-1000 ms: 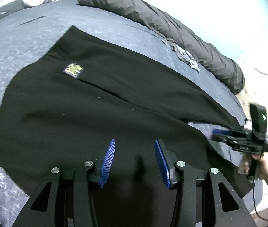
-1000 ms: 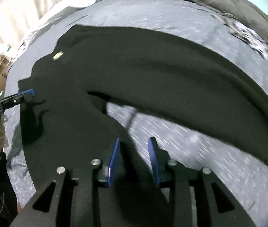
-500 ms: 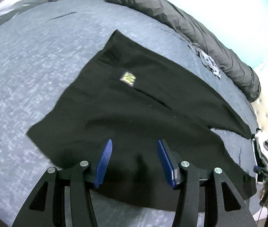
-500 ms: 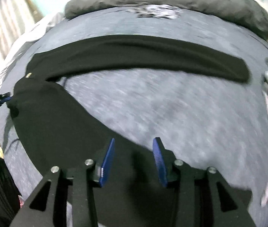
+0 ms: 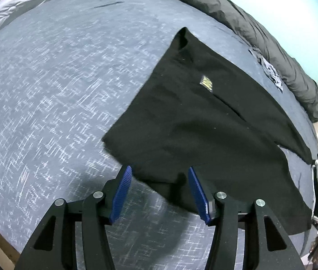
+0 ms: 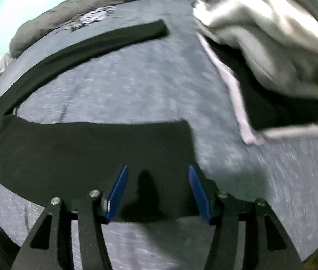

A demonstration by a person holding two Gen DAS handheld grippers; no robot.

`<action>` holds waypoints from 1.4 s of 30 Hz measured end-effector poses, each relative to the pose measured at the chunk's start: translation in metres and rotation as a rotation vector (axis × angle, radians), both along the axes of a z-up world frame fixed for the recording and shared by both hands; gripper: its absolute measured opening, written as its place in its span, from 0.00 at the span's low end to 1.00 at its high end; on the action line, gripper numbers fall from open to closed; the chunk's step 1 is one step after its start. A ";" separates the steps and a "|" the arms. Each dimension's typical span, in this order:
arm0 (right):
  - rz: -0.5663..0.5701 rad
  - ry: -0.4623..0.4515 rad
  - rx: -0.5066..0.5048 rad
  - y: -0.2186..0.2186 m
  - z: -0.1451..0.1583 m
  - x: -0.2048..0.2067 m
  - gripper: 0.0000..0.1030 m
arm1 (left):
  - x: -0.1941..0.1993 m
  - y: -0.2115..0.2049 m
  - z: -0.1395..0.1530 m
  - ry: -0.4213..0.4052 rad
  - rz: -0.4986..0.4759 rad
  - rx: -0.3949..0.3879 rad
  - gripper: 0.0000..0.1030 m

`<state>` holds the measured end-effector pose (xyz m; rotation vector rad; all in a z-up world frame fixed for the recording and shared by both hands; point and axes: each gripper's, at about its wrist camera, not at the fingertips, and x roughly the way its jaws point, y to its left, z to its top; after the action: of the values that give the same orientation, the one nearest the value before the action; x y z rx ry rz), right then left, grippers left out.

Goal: Fold clothes

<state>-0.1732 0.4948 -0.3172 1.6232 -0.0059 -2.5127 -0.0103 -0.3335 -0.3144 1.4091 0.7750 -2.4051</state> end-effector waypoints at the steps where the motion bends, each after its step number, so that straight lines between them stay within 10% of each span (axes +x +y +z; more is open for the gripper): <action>1: -0.017 -0.008 0.003 0.007 -0.002 0.001 0.56 | 0.002 -0.002 -0.001 -0.002 0.005 0.002 0.55; 12: -0.034 -0.093 -0.094 0.016 -0.017 0.006 0.49 | 0.007 -0.026 -0.021 0.058 0.089 0.134 0.54; 15: -0.023 -0.102 -0.088 0.013 -0.019 0.008 0.24 | 0.006 -0.029 -0.022 0.072 0.082 0.151 0.25; 19: -0.002 -0.073 -0.076 0.010 -0.013 0.009 0.12 | 0.008 -0.030 -0.013 0.097 0.066 0.127 0.10; 42: -0.008 -0.037 -0.107 0.023 0.006 0.012 0.10 | 0.007 -0.041 0.020 0.137 0.066 0.118 0.09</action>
<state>-0.1614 0.5174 -0.3117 1.6301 -0.1490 -2.4425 -0.0035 -0.3744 -0.2939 1.2483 0.9955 -2.4610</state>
